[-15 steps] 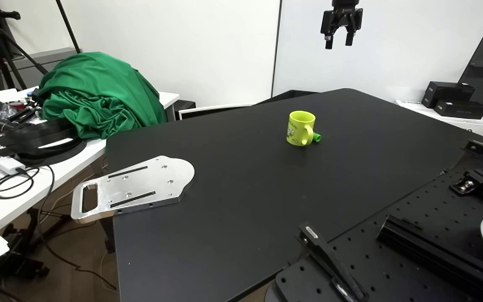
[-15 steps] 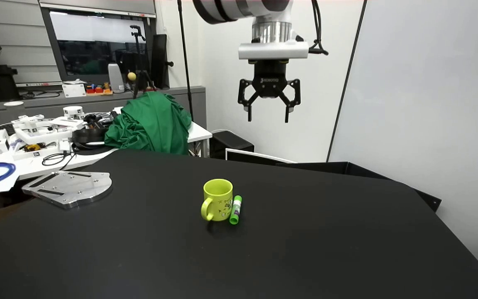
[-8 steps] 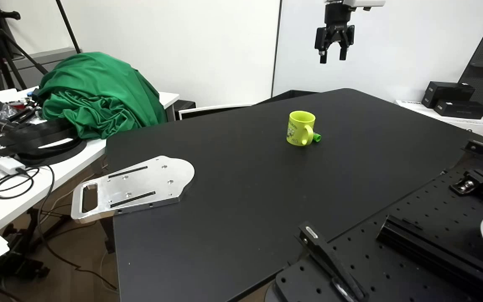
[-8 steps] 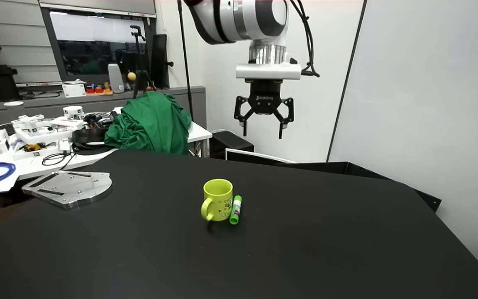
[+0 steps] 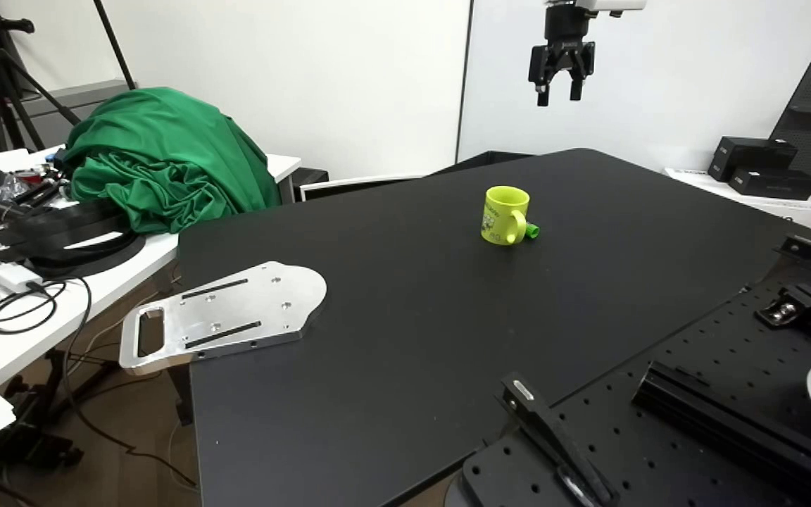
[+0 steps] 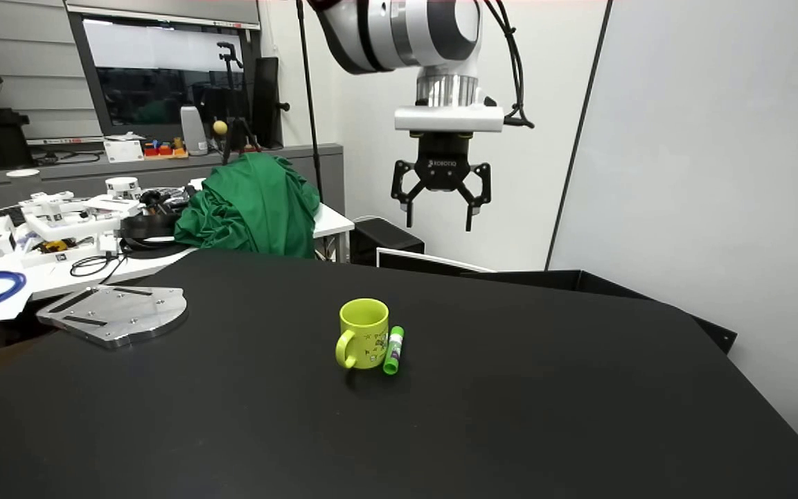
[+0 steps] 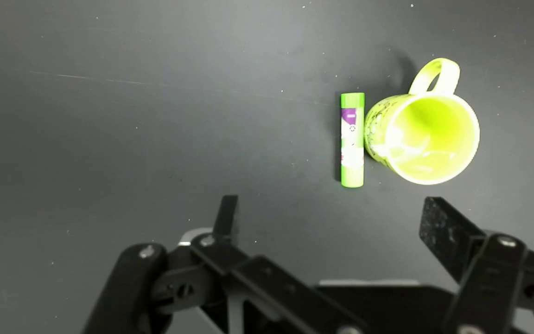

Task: Put the marker into the mug.

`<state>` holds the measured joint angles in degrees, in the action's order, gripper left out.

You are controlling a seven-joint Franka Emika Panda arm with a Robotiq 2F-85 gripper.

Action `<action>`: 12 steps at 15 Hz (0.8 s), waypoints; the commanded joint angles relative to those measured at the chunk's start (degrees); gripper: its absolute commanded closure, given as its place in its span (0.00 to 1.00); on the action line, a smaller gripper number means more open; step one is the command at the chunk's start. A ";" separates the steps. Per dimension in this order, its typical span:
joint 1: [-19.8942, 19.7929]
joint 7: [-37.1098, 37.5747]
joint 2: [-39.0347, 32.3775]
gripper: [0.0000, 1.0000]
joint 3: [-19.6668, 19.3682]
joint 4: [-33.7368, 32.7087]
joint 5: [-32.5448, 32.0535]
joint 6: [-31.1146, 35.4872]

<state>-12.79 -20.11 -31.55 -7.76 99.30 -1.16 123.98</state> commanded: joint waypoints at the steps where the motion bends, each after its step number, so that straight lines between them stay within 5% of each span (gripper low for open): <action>1: -0.97 1.10 -1.75 0.00 0.72 -0.56 -0.55 -0.07; 12: -1.51 1.83 -9.80 0.00 0.24 -0.45 -1.56 4.18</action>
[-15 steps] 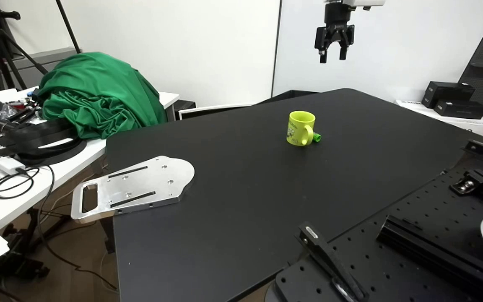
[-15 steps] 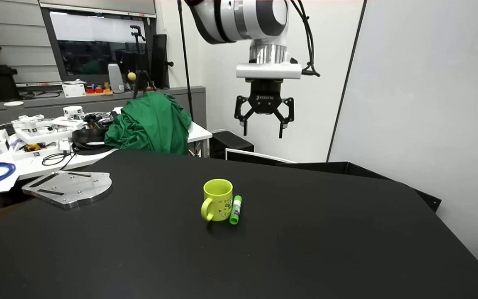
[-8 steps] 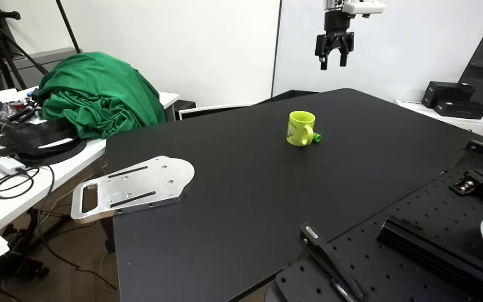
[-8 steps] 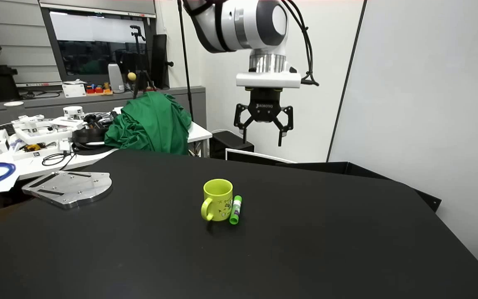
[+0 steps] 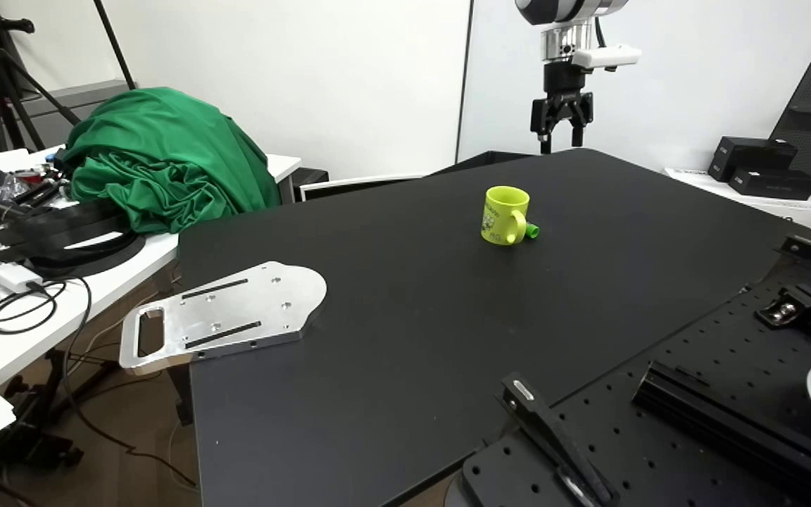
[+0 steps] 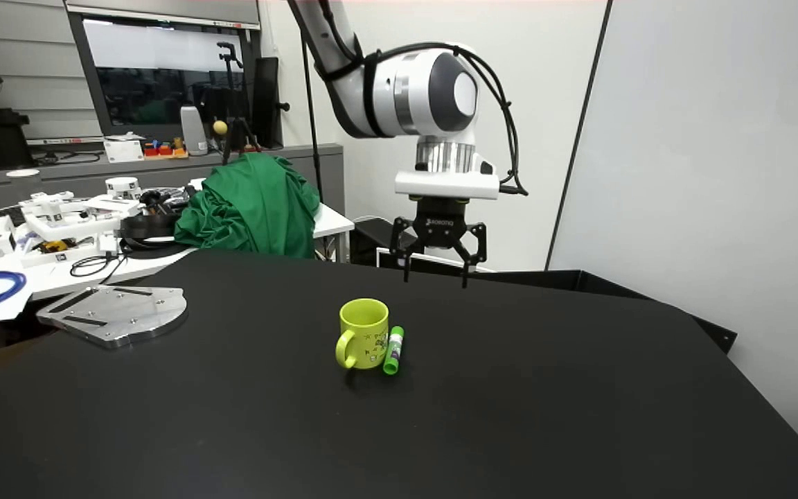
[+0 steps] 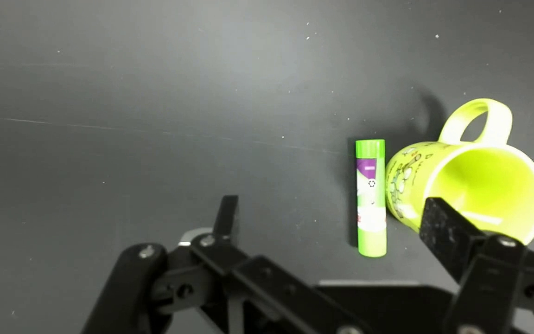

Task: Put the marker into the mug.

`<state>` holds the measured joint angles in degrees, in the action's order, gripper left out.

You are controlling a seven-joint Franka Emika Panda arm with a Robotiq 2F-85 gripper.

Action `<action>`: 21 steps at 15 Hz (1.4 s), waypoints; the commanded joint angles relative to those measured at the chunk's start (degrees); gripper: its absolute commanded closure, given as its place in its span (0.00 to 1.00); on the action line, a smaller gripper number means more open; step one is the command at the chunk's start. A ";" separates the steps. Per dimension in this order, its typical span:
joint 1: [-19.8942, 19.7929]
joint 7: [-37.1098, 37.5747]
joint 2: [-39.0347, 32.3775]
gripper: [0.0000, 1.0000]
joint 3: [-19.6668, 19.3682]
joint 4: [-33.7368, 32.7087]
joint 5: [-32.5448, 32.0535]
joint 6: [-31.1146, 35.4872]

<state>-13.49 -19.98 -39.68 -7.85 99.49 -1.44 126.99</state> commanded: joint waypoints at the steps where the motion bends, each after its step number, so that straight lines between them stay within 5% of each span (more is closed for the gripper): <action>1: -0.90 1.68 -2.49 0.00 0.14 -0.79 -1.63 1.87; 21: -2.80 2.96 -11.50 0.00 -0.60 -1.93 -3.14 13.25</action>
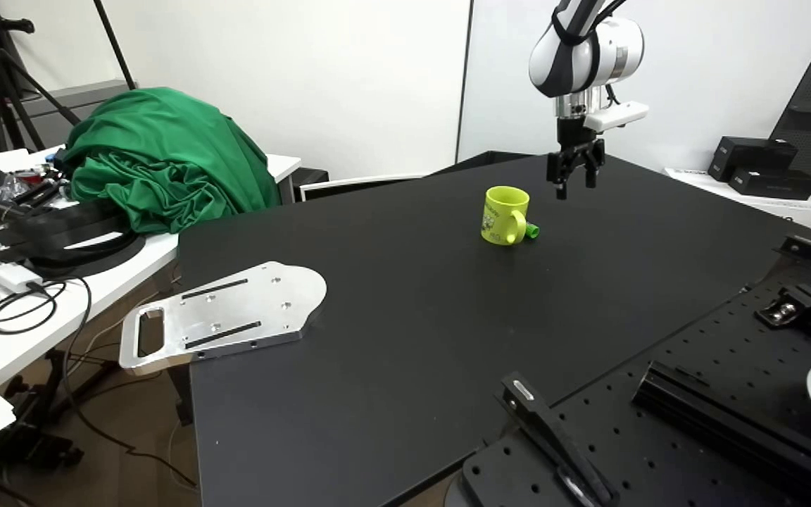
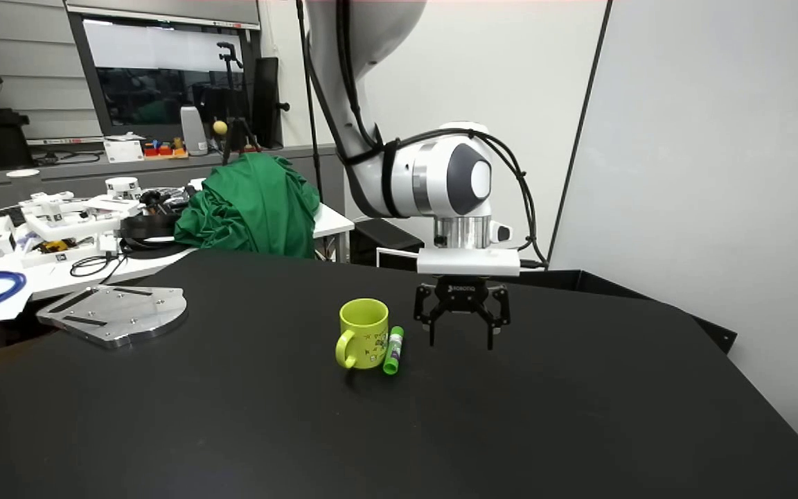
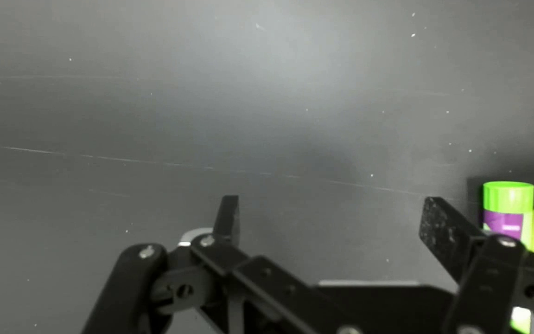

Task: Put the marker into the mug.

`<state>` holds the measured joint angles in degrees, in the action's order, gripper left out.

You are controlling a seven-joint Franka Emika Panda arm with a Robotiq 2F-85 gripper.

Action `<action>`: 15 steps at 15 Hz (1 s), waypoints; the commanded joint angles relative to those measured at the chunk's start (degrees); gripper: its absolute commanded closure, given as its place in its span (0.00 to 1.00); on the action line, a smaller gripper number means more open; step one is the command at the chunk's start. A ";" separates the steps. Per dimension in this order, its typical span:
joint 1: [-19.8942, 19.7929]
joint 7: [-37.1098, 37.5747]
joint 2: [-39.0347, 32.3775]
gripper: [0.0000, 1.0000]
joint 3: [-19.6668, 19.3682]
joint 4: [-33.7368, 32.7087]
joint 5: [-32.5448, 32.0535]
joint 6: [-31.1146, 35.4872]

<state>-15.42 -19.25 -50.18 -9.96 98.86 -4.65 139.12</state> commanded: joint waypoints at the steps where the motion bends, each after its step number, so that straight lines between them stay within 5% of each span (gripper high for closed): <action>1: -1.05 2.15 -1.06 0.00 2.03 -1.41 0.51 0.76; 15: -0.53 1.92 -1.56 0.00 4.84 -0.65 1.53 1.51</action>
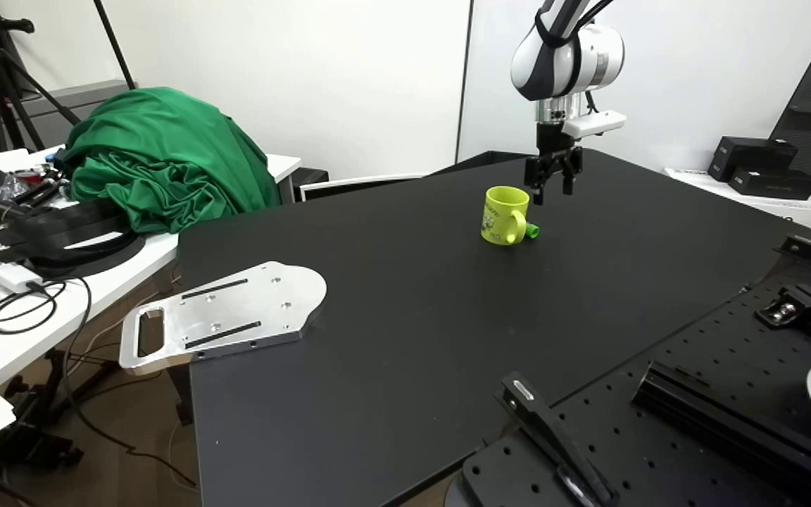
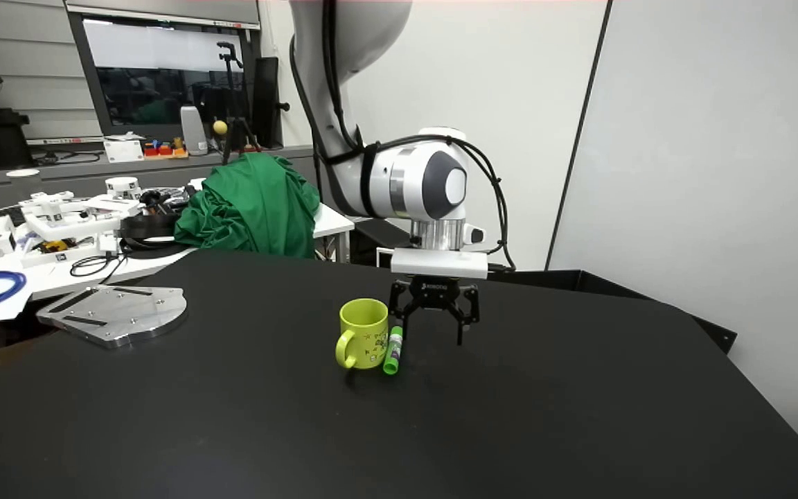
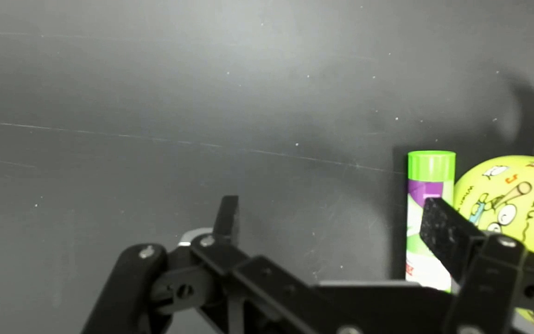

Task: Put the marker into the mug.

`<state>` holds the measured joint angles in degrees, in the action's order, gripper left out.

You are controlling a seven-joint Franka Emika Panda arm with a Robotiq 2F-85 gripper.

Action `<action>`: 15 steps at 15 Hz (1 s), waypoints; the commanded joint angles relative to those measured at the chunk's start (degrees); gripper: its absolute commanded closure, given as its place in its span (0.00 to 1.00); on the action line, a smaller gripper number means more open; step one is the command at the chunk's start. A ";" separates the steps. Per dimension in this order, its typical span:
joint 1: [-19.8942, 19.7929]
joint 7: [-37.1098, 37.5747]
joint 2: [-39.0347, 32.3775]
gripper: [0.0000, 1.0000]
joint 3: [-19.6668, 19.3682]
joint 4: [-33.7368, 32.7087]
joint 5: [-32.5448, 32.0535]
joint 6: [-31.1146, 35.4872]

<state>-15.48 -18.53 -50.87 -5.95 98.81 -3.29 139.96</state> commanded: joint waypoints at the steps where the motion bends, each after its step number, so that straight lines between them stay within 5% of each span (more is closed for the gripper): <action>1: -0.33 1.32 -1.06 0.00 0.89 -0.68 0.12 0.64; 15: 0.31 1.47 -2.12 0.00 1.85 -1.05 0.35 0.67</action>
<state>-14.96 -18.53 -51.68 -4.94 98.77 -3.30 140.30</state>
